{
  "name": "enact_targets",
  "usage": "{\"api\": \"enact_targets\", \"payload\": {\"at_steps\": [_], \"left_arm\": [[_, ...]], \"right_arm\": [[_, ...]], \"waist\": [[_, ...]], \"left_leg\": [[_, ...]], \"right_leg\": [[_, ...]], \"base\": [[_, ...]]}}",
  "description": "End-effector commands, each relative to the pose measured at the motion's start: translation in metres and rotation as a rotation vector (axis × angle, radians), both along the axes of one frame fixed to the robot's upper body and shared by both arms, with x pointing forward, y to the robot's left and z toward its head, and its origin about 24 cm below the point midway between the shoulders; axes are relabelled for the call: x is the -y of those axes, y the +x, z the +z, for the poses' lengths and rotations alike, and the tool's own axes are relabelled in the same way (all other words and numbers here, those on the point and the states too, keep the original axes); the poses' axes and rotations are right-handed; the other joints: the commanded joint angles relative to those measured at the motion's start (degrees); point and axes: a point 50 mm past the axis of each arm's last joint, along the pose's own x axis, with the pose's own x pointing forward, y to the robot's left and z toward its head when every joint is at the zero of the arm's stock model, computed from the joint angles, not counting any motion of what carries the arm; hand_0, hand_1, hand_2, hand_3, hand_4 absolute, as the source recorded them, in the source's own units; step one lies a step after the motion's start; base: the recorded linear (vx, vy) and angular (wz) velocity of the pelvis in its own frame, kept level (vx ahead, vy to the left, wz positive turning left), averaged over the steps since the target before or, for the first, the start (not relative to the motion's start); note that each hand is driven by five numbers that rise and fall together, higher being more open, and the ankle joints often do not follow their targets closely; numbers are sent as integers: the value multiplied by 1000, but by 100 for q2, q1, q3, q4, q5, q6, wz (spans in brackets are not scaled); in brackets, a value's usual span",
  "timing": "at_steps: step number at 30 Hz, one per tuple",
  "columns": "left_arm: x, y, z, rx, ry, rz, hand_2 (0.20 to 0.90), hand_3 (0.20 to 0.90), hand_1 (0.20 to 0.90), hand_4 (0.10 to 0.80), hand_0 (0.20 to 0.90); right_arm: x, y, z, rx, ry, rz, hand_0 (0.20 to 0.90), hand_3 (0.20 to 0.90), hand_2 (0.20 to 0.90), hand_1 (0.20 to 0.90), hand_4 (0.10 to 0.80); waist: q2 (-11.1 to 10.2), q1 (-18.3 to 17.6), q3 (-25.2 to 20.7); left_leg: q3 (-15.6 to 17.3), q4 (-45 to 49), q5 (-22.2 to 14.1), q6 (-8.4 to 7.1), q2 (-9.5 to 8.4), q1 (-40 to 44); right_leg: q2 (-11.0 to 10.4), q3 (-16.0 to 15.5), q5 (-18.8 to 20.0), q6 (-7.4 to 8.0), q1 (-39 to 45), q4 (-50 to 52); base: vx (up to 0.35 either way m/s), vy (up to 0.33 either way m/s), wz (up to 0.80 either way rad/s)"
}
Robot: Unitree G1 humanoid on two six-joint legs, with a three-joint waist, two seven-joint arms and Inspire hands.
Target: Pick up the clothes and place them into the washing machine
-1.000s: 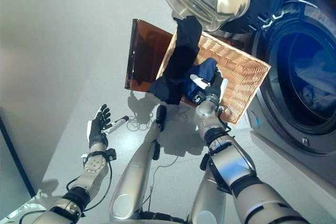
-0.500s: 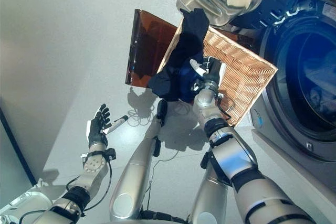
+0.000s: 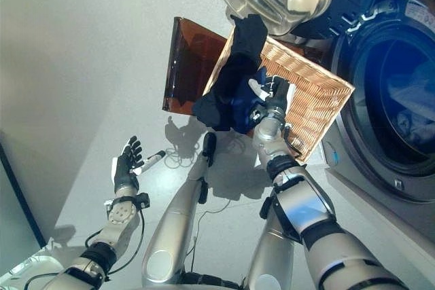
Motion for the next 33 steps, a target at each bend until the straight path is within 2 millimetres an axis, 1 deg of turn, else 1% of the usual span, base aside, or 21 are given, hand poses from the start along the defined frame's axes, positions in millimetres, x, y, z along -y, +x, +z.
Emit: {"api": "enact_targets", "payload": {"at_steps": [1, 2, 5, 7, 8, 9, 10, 12, 13, 14, 15, 16, 19, 20, 24, 31, 33], "left_arm": [[-30, -15, 1, 30, 5, 97, 900, 900, 900, 800, 900], [-30, -15, 1, 30, 5, 97, 900, 900, 900, 800, 900], [-29, -16, -2, 21, -17, 106, 900, 900, 900, 800, 900], [-28, -17, -3, 16, -20, 108, 900, 900, 900, 800, 900], [-27, -19, -8, -1, -36, 114, 900, 900, 900, 800, 900], [-25, -21, -10, -9, -43, 113, 900, 900, 900, 800, 900], [-25, -21, -10, -9, -43, 113, 900, 900, 900, 800, 900], [-22, -25, -18, -42, -76, 121, 900, 900, 900, 800, 900], [-20, -26, -21, -54, -85, 120, 900, 900, 900, 800, 900], [-20, -26, -21, -54, -85, 120, 900, 900, 900, 800, 900], [-19, -29, -26, -74, -110, 132, 900, 900, 900, 800, 900], [-19, -29, -26, -74, -110, 131, 900, 900, 900, 800, 900], [-15, -36, -34, -108, -130, 116, 900, 900, 900, 800, 900], [-15, -36, -34, -109, -130, 116, 900, 900, 900, 800, 900], [-11, -40, -39, -130, -147, 105, 900, 900, 900, 800, 900], [-7, -47, -47, -170, -181, 99, 900, 900, 900, 800, 900], [-6, -48, -48, -178, -193, 100, 900, 900, 900, 800, 900]], "right_arm": [[6, -3, 32, 207, 45, 1, 200, 200, 200, 200, 300], [6, -3, 32, 207, 45, 1, 200, 200, 200, 200, 300], [10, -14, 18, 233, 162, 23, 200, 200, 200, 200, 300], [11, -17, 16, 242, 193, 33, 200, 200, 200, 200, 300], [17, -22, 7, 244, 259, 33, 200, 200, 200, 200, 300], [21, -25, 2, 247, 304, 24, 200, 200, 200, 200, 300], [21, -25, 2, 247, 304, 24, 200, 200, 200, 200, 300], [29, -31, -10, 257, 439, -16, 200, 200, 200, 200, 300], [33, -32, -14, 257, 476, -32, 200, 200, 200, 200, 300], [33, -32, -14, 257, 476, -32, 200, 200, 200, 200, 300], [39, -34, -18, 279, 564, -59, 200, 200, 200, 200, 300], [39, -34, -18, 279, 564, -58, 200, 200, 200, 200, 300], [47, -37, -21, 325, 679, -91, 200, 200, 200, 200, 300], [47, -37, -21, 325, 679, -91, 200, 200, 200, 200, 300], [54, -41, -19, 392, 776, -114, 200, 200, 200, 200, 300], [62, -42, -9, 523, 939, -137, 200, 200, 200, 200, 300], [63, -42, -1, 570, 971, -125, 200, 200, 200, 200, 300]], "waist": [[182, -56, -58], [182, -56, -59], [163, -148, -116], [161, -165, -138], [150, -199, -172], [158, -216, -187], [158, -216, -187], [186, -275, -242], [207, -281, -272], [207, -280, -271], [254, -289, -330], [254, -288, -330], [374, -311, -430], [375, -310, -431], [468, -349, -499], [571, -406, -580], [581, -431, -602]], "left_leg": [[375, -217, -70, -164, -135, 35], [375, -217, -71, -164, -135, 35], [411, -220, -89, -166, -128, 97], [421, -225, -97, -166, -127, 117], [441, -219, -117, -166, -122, 154], [451, -214, -122, -166, -118, 169], [452, -214, -122, -166, -118, 169], [491, -220, -157, -165, -128, 246], [504, -210, -169, -169, -135, 259], [505, -210, -169, -169, -135, 259], [519, -197, -193, -174, -143, 294], [520, -197, -193, -174, -143, 294], [563, -176, -233, -183, -151, 350], [563, -176, -233, -183, -150, 349], [598, -160, -247, -192, -144, 382], [666, -146, -281, -199, -138, 430], [693, -154, -286, -204, -134, 443]], "right_leg": [[-72, 379, -652, -172, 287, 457], [-72, 379, -652, -172, 287, 457], [-63, 395, -652, -169, 323, 447], [-58, 403, -657, -172, 339, 443], [-63, 412, -668, -172, 357, 437], [-69, 416, -671, -170, 368, 437], [-69, 416, -671, -170, 368, 437], [-83, 463, -674, -159, 423, 405], [-90, 467, -684, -158, 440, 406], [-90, 468, -684, -158, 440, 406], [-97, 497, -696, -153, 472, 396], [-97, 498, -696, -153, 472, 396], [-115, 567, -726, -157, 494, 385], [-115, 567, -726, -157, 493, 386], [-113, 619, -768, -164, 496, 407], [-82, 713, -807, -182, 469, 466], [-70, 738, -809, -185, 465, 460]], "base": [[0, 0, 0], [7, -8, -3], [0, 0, 0], [7, -4, -2], [12, -4, -8], [12, -4, -9], [12, 0, -7], [22, 7, -6], [20, 11, -7], [28, 2, -14], [18, -1, -15], [27, -2, -15], [20, 8, -7], [23, 5, -10], [12, -4, -8], [4, 1, -3], [0, 0, 0]]}}
